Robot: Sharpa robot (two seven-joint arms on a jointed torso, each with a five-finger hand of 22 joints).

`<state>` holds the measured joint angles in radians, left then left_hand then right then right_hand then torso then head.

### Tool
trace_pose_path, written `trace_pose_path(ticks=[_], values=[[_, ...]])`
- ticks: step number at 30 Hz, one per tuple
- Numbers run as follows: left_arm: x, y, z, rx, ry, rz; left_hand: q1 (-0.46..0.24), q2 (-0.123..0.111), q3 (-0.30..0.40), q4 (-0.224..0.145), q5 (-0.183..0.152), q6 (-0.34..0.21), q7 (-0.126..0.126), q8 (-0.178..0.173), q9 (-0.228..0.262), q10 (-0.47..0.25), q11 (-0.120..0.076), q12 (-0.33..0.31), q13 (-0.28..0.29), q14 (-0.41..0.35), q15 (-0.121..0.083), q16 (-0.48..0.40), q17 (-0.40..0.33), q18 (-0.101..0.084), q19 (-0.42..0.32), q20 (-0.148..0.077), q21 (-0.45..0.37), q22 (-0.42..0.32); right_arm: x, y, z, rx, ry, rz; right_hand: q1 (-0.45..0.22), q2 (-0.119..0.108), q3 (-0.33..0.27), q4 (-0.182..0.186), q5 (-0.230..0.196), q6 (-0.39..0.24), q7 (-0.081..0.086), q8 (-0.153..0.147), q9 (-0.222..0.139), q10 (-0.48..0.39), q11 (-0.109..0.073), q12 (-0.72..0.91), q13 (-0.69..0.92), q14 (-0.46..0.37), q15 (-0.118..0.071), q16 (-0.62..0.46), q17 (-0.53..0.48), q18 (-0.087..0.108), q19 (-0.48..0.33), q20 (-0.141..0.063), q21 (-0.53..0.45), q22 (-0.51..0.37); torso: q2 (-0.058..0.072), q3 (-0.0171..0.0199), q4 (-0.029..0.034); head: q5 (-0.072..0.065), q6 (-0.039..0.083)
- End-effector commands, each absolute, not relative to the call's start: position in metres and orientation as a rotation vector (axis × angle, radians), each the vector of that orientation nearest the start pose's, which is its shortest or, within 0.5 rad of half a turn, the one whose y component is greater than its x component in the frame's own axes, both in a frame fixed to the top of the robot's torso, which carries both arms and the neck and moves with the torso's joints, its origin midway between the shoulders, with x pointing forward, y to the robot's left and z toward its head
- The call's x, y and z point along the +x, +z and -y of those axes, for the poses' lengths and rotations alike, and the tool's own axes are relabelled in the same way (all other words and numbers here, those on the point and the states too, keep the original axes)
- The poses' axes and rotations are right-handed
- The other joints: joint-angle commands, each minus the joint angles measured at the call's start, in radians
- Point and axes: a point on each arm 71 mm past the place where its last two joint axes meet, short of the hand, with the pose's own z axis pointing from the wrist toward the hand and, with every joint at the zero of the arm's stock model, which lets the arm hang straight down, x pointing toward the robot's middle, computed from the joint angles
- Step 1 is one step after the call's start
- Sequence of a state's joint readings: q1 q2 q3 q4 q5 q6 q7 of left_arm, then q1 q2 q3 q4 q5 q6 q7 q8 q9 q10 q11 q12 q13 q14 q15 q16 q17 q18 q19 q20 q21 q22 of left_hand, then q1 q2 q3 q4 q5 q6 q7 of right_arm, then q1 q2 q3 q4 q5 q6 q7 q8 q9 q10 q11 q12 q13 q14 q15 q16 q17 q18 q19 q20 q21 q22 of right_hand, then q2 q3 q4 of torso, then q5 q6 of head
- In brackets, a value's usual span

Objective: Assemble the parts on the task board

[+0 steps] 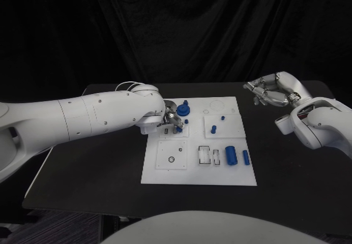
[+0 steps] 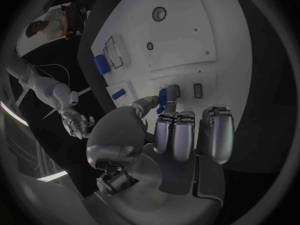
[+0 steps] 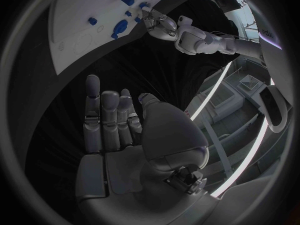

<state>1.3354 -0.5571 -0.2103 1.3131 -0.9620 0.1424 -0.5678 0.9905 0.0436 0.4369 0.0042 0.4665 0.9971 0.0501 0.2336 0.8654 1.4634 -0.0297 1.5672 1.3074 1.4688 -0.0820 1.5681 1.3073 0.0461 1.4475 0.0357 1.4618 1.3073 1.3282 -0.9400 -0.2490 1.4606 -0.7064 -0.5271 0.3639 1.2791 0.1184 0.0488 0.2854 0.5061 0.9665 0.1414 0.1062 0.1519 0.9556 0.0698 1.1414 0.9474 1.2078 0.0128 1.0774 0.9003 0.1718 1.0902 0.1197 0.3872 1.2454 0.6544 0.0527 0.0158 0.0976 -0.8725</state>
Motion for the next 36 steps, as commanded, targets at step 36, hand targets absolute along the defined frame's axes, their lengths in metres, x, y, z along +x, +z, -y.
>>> trace_pose_path(ticks=[36], values=[[0.505, -0.231, -0.162, -0.15, -0.314, -2.392, -0.03, -0.004, 0.076, -0.043, 0.007, 0.023, -0.006, -0.003, 0.019, 0.107, -0.001, 0.004, 0.263, 0.102, -0.001, 0.003, 0.263, 0.002, 0.005, -0.005, -0.001, 0.079, 0.49, -0.183, 0.279, 0.372, 0.965, -1.498, 0.019, -0.002, 0.011, 0.001, 0.009, -0.001, 0.0, -0.002, -0.003, -0.008, 0.0, -0.004, -0.005, 0.004, -0.002, 0.003, -0.005, 0.01, 0.008, 0.002, -0.009, 0.002, 0.0, -0.0002, -0.0008, 0.001, 0.0]])
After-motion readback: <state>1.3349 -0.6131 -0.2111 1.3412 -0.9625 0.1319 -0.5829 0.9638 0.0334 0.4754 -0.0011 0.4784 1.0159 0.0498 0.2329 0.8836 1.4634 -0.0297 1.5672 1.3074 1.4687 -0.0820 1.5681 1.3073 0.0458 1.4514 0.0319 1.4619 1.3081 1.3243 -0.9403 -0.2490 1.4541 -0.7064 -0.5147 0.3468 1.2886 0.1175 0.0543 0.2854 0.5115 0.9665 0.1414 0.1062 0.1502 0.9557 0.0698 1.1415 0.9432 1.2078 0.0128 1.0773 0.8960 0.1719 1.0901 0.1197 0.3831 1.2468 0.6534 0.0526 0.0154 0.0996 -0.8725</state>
